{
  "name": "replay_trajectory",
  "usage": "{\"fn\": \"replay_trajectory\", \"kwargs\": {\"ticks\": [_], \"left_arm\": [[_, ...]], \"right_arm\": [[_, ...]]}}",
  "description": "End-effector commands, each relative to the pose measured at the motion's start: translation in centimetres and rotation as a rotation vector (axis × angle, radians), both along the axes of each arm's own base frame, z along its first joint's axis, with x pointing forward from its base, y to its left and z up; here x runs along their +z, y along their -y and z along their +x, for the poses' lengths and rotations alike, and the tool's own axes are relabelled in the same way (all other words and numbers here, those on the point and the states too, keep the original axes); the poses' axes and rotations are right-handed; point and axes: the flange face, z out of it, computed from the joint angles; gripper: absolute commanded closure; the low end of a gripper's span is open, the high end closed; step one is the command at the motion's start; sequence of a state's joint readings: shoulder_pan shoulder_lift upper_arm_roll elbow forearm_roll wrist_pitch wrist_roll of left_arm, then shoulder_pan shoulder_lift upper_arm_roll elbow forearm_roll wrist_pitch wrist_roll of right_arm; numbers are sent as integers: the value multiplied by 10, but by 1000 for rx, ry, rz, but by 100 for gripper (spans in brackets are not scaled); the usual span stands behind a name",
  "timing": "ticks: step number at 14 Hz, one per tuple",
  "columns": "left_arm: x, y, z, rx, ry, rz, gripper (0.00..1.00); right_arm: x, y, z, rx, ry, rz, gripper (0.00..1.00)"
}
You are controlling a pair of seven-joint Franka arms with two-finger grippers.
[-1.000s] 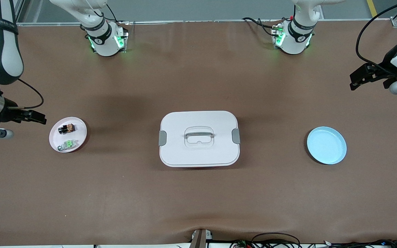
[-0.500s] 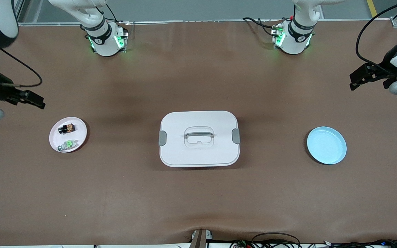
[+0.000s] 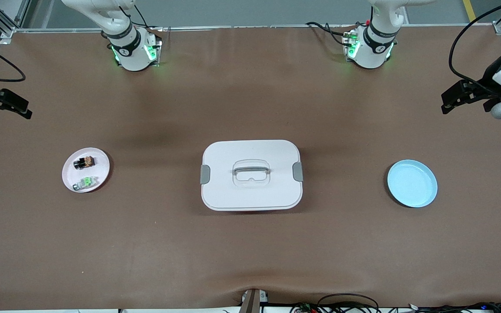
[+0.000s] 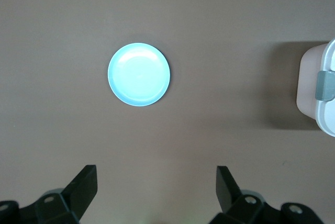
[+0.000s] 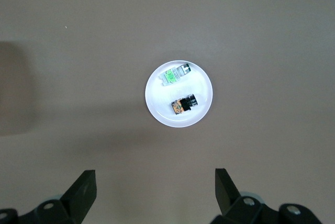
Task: Transfer orange switch to right arm and place
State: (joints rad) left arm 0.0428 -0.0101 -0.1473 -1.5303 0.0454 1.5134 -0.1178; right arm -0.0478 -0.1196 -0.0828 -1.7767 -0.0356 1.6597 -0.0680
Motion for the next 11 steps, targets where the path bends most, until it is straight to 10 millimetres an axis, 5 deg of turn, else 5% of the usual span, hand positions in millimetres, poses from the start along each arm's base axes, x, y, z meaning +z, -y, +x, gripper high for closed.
{"fn": "replay_trajectory", "kwargs": {"ticks": [1,11], "left_arm": [[4,0,-8,-16,-4,-16,0],[5,0,-10,-17,-10,-15,0]], "right_arm": [[19,0,-9,5,24,10,0],[41,-6,1,23,71,1,0]]}}
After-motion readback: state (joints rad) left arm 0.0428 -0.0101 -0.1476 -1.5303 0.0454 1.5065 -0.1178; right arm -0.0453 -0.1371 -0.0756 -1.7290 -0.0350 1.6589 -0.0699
